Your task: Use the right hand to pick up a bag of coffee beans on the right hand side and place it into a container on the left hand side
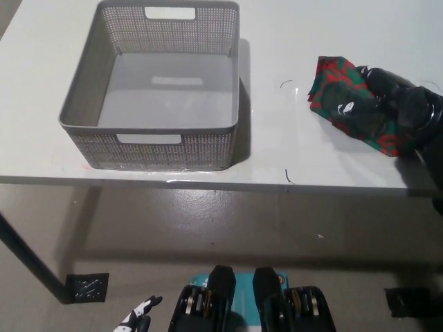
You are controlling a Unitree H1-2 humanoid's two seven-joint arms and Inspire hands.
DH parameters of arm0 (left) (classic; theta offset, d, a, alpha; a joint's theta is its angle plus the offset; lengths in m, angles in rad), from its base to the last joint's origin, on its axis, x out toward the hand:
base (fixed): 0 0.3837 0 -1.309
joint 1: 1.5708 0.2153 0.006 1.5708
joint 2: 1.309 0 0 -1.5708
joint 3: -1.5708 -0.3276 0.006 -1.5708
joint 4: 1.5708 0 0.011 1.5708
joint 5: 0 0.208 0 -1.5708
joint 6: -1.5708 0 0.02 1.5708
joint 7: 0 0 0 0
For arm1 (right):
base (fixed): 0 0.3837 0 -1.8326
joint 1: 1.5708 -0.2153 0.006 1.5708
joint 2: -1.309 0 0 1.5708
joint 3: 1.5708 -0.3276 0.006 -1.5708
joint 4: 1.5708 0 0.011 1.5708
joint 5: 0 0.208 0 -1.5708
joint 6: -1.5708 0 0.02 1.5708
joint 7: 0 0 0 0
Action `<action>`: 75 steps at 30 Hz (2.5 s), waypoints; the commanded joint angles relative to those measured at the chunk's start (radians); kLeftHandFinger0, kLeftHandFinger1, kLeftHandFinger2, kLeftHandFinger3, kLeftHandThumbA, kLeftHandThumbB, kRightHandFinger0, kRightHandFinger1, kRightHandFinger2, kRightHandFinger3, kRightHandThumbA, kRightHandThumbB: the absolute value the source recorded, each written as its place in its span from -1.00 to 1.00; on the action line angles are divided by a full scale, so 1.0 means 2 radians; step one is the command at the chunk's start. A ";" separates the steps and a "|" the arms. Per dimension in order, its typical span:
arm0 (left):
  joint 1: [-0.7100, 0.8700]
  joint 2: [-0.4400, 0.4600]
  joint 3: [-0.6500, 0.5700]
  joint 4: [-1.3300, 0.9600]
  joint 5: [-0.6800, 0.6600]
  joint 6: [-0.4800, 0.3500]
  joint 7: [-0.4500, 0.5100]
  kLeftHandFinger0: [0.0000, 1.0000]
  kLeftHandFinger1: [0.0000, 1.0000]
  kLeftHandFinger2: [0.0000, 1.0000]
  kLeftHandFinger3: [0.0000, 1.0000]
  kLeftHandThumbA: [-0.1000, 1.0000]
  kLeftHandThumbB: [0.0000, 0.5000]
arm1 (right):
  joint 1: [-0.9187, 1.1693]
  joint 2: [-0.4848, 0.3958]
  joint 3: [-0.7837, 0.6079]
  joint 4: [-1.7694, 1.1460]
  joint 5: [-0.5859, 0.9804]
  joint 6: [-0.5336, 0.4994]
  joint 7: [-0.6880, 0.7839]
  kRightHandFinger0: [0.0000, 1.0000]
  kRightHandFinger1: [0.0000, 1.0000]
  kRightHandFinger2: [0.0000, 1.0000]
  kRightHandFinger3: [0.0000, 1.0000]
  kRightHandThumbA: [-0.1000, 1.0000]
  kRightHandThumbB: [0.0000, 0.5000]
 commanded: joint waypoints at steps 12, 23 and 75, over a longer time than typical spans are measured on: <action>0.009 0.005 0.004 -0.013 -0.004 -0.010 -0.001 1.00 1.00 1.00 1.00 1.00 0.91 | 0.035 0.038 0.028 0.137 -0.012 -0.058 -0.039 0.79 1.00 1.00 1.00 -0.02 0.77; 0.006 0.008 0.003 -0.010 -0.003 -0.008 -0.001 1.00 1.00 1.00 1.00 1.00 0.89 | 0.052 0.039 -0.001 0.135 0.002 -0.147 -0.193 -0.80 0.25 0.75 0.75 -1.00 -0.51; -0.015 0.011 -0.016 0.005 0.005 0.002 -0.014 1.00 1.00 1.00 1.00 1.00 0.54 | -0.160 0.150 -0.026 -0.141 -0.049 -0.085 -0.186 -1.00 -0.05 0.65 0.99 -1.00 -0.35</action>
